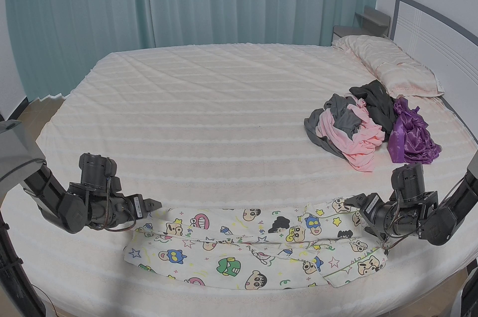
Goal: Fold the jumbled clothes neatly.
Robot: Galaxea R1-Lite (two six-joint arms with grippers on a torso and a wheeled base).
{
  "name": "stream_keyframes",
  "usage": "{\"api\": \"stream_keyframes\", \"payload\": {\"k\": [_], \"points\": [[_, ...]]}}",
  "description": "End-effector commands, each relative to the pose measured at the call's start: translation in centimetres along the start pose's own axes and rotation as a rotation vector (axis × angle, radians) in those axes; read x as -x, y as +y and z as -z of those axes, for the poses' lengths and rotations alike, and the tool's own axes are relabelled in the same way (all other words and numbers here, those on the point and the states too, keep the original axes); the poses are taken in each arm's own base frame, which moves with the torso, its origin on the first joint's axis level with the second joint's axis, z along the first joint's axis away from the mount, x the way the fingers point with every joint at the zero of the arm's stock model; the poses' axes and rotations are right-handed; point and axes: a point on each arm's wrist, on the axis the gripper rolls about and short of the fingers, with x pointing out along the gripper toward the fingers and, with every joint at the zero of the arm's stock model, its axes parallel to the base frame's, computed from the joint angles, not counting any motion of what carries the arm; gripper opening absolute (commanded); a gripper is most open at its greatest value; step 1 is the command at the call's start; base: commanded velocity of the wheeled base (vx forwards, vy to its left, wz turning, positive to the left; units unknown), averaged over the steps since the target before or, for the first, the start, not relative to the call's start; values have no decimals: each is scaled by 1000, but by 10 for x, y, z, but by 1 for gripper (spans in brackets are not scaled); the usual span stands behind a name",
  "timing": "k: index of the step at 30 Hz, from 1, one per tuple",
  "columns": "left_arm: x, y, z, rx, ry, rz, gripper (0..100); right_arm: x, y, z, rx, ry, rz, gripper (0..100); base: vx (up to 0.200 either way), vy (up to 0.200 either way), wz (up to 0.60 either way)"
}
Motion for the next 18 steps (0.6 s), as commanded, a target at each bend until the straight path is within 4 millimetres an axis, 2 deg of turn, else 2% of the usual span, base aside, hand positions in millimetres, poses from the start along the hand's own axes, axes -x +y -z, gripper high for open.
{"api": "stream_keyframes", "payload": {"k": [1, 5, 8, 14, 18], "points": [[-10, -9, 24, -55, 73, -39, 100, 4, -2, 2, 5, -4, -16, 100, 0, 0, 0], [-7, -5, 39, -90, 82, -160, 100, 5, -2, 3, 7, -12, -26, 100, 0, 0, 0], [0, 1, 52, -110, 119, -181, 100, 4, -3, 3, 7, -10, -23, 100, 0, 0, 0], [15, 5, 61, -112, 129, -186, 100, 6, -3, 3, 7, -12, -26, 100, 0, 0, 0], [22, 7, 55, -89, 85, -182, 100, 6, -5, 4, 9, -8, -19, 100, 0, 0, 0]]}}
